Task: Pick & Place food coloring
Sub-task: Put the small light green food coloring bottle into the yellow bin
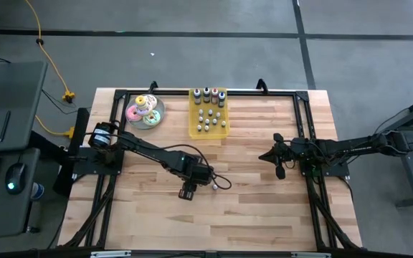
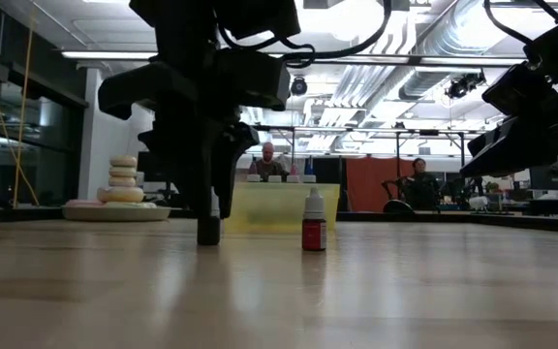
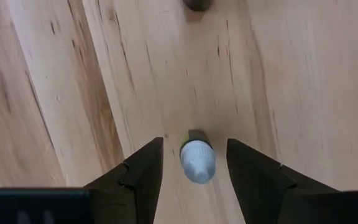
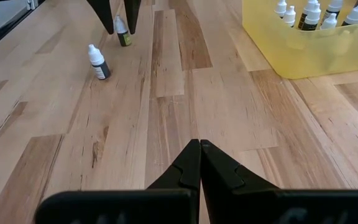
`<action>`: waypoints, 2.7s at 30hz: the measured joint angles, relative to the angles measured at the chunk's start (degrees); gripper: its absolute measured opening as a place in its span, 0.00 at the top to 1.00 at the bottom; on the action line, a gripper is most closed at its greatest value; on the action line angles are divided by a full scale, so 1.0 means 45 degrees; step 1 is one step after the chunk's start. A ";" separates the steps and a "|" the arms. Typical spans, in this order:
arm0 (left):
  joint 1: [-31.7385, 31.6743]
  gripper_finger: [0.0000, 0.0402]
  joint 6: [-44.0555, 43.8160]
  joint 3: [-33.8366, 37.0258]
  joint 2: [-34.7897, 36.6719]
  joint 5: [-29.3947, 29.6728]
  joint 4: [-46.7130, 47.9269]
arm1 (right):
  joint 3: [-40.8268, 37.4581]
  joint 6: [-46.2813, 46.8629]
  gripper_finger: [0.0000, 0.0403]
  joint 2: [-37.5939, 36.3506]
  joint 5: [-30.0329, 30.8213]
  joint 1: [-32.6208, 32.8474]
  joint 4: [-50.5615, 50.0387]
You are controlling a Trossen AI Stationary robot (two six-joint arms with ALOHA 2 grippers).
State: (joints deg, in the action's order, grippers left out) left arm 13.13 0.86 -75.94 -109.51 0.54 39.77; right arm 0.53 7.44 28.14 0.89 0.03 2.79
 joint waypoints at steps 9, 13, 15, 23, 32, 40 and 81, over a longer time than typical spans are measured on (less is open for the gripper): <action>0.0000 0.58 0.0000 0.0000 0.0000 0.0007 0.0049 | 0.0000 0.0000 1.00 0.0000 -0.0001 0.0004 0.0000; 0.0000 0.66 0.0005 0.0000 0.0000 0.0010 0.0044 | -0.0002 0.0000 1.00 0.0000 -0.0002 0.0004 0.0000; 0.0000 0.72 0.0005 0.0000 0.0000 0.0010 0.0044 | 0.0000 0.0000 1.00 0.0000 -0.0005 0.0004 0.0000; 0.0000 0.91 0.0023 -0.0005 0.0019 0.0015 0.0060 | 0.0000 0.0000 1.00 0.0000 -0.0005 0.0004 0.0000; -0.0010 0.89 0.0103 -0.0878 0.0515 0.0005 0.1708 | 0.0000 0.0000 1.00 0.0002 -0.0002 0.0004 -0.0012; -0.0005 0.87 0.0097 -0.1134 0.2320 0.0012 0.2324 | -0.0004 0.0000 1.00 -0.0033 -0.0005 0.0002 -0.0030; -0.2045 0.86 0.6484 -0.1074 0.8406 0.1964 0.3051 | 0.0000 0.0000 1.00 -0.0005 0.0000 0.0000 -0.0015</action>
State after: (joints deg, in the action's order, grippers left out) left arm 3.92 30.04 -80.78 -71.69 9.37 53.50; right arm 0.53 7.44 28.12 0.89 0.03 2.72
